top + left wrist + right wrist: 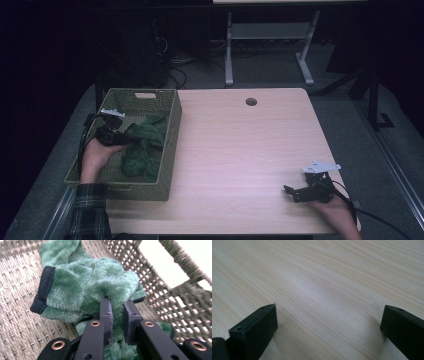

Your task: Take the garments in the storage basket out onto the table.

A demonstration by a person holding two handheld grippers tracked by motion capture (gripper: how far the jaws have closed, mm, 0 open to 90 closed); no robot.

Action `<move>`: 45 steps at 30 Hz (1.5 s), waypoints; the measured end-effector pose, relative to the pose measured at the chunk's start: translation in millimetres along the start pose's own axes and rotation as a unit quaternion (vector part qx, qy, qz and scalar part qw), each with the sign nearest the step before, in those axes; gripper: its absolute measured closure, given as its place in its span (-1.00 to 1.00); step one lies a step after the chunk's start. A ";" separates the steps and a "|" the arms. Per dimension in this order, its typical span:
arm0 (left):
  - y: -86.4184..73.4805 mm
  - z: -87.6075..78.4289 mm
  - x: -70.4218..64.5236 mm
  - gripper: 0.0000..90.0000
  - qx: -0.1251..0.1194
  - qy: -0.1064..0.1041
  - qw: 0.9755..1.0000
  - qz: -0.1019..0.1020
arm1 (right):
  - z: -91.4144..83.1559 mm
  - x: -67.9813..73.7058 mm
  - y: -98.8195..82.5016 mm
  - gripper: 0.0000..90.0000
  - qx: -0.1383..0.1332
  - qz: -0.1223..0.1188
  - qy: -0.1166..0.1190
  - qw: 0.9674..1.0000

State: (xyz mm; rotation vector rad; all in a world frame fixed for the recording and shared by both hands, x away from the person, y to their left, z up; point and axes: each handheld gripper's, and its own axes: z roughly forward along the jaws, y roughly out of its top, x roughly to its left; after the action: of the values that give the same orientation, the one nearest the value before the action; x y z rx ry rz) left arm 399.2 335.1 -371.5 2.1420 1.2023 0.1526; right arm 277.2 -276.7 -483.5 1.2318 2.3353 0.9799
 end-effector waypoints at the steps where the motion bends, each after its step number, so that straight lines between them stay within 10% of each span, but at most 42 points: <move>1: 0.8 -2.1 -0.6 0.77 -0.001 -0.001 1.000 0.002 | 0.0 0.0 0.0 -0.98 0.000 0.000 0.000 1.000; 28: 12.2 -59.6 -17.3 0.81 -0.117 -0.054 0.991 -0.018 | 0.1 -0.6 0.1 -0.98 0.000 0.000 -0.001 1.000; 45: 49.4 -108.1 -41.7 0.82 -0.163 -0.063 0.984 0.017 | 0.1 -0.5 0.1 -0.98 0.000 0.000 -0.001 1.000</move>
State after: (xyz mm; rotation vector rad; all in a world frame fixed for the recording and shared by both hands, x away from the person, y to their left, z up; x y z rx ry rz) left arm 367.3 337.9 -249.7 1.8578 0.9930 0.2103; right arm 277.7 -277.1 -483.5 1.2320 2.3341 0.9779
